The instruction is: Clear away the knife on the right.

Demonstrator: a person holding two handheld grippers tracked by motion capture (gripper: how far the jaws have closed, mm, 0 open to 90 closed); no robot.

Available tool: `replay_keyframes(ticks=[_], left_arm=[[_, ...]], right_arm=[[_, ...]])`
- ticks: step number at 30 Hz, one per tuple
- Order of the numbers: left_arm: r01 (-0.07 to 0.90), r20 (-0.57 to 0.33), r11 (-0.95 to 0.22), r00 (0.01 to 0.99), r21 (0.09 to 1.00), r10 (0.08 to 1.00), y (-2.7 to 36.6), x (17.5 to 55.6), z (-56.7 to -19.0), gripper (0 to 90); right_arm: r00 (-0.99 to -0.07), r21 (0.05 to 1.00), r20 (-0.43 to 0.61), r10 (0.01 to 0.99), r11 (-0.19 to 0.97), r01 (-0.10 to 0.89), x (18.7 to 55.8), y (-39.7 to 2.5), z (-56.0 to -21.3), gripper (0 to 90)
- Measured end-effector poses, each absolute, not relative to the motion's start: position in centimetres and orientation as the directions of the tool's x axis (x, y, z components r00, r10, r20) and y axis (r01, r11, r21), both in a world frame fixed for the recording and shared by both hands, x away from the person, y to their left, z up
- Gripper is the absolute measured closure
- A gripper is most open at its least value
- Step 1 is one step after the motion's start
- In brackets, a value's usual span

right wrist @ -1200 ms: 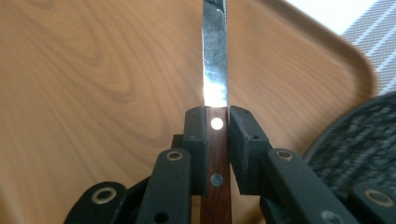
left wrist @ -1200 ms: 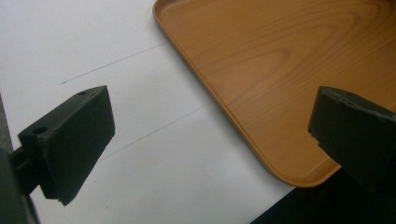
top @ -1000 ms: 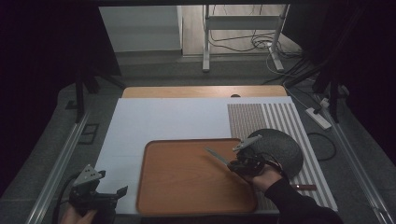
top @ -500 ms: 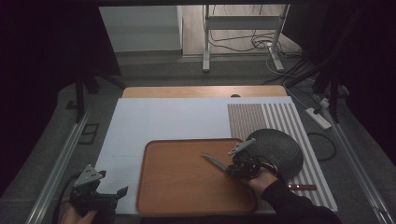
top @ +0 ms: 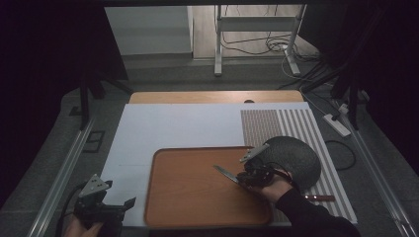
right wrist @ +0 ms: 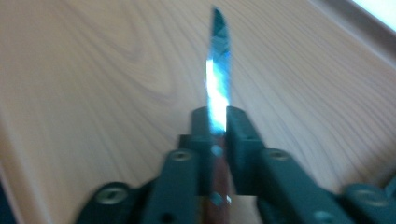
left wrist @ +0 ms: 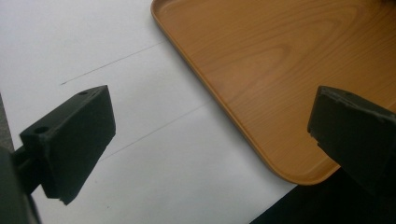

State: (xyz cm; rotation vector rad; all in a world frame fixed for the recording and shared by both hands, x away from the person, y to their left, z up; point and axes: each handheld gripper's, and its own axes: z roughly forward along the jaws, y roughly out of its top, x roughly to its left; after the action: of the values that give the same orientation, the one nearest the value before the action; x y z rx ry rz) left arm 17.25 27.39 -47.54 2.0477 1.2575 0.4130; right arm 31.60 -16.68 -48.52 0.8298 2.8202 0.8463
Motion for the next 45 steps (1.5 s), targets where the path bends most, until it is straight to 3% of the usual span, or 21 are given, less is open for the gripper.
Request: replay_keyframes(ticks=[7,28,35,40,45], left_arm=[[0.655,-0.08,-0.297,0.481,0.695,0.873,27.3,17.2,-47.5,1.5],[0.651,-0.072,-0.305,0.485,0.695,0.872,27.3,17.2,-47.5,1.6],[0.655,-0.083,-0.293,0.479,0.697,0.874,27.4,17.3,-47.5,1.5],[0.658,-0.109,-0.266,0.471,0.704,0.875,27.7,17.3,-47.5,1.4],[0.66,-0.124,-0.252,0.467,0.708,0.875,27.9,17.3,-47.5,1.3]], right_arm=[[-0.889,0.462,0.049,0.455,0.779,0.424,31.8,-14.4,-50.2,89.3],[-0.78,0.435,0.047,0.624,0.69,0.578,33.8,-19.3,-50.3,89.4],[-0.771,0.432,0.05,0.635,0.682,0.59,34.0,-19.7,-50.2,89.1],[-0.779,0.488,0.068,0.623,0.66,0.571,33.8,-19.6,-49.4,78.4],[-0.781,0.527,0.076,0.62,0.639,0.559,33.5,-19.9,-48.6,56.8]])
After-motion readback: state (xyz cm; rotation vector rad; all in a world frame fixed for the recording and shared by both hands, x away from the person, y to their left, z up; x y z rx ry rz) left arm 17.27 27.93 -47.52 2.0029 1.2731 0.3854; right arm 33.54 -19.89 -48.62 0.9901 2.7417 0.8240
